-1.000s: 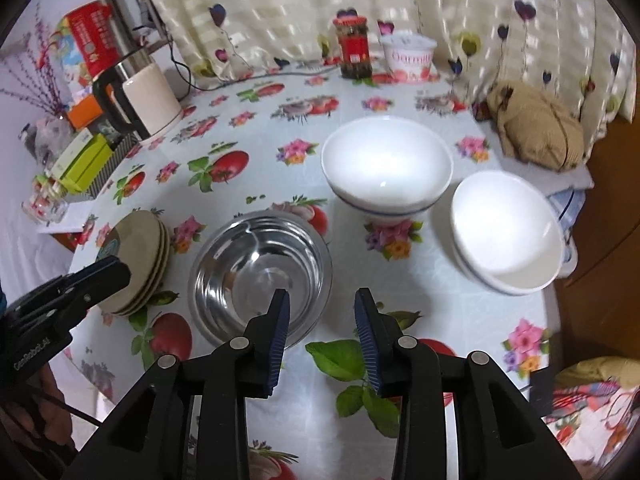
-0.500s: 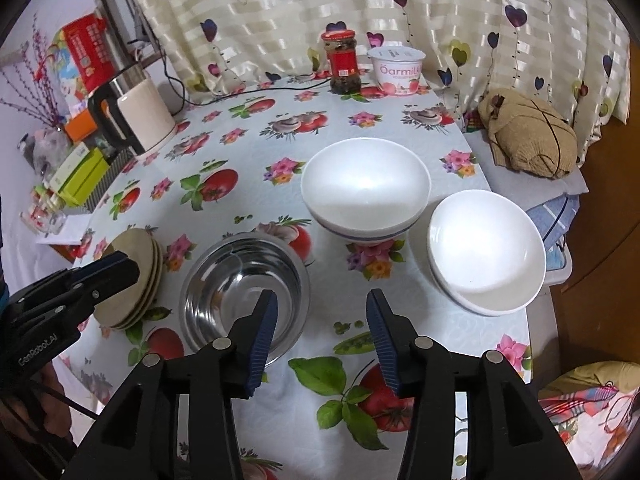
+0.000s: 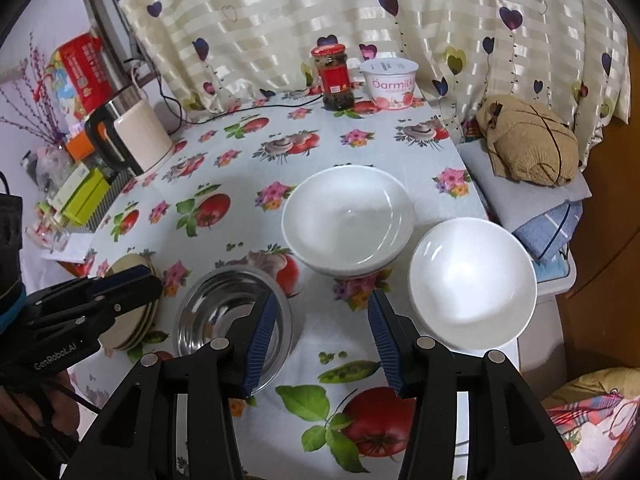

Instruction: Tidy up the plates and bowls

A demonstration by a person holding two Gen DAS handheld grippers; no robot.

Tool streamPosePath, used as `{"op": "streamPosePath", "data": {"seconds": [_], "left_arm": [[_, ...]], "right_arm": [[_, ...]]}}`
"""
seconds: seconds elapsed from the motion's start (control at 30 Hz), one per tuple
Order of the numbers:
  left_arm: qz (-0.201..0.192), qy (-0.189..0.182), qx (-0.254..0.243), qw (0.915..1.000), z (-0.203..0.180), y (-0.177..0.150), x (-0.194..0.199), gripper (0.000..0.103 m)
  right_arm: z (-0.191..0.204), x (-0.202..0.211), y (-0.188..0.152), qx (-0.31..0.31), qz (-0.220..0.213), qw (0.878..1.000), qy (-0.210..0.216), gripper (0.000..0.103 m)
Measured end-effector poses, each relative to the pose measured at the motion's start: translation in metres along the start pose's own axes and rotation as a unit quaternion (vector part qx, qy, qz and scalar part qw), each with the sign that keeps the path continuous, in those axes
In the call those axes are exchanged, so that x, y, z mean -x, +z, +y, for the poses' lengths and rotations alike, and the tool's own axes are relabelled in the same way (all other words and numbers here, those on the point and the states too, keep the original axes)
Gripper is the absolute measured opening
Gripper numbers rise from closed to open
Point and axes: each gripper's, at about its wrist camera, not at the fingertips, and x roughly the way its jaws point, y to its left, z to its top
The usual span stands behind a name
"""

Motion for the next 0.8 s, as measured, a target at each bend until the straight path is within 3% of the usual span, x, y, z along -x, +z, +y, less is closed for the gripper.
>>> {"op": "streamPosePath", "data": {"seconds": [0.13, 0.8], "left_arm": [[0.004, -0.007, 0.001, 1.0, -0.005, 0.007, -0.008, 0.027], [0.01, -0.028, 0.03, 0.9991, -0.014, 0.043, -0.049, 0.027]], "right_arm": [[-0.009, -0.001, 0.007, -0.012, 0.0, 1.0, 0.015, 0.048], [-0.052, -0.013, 0.034, -0.032, -0.003, 0.999, 0.005, 0.047]]}}
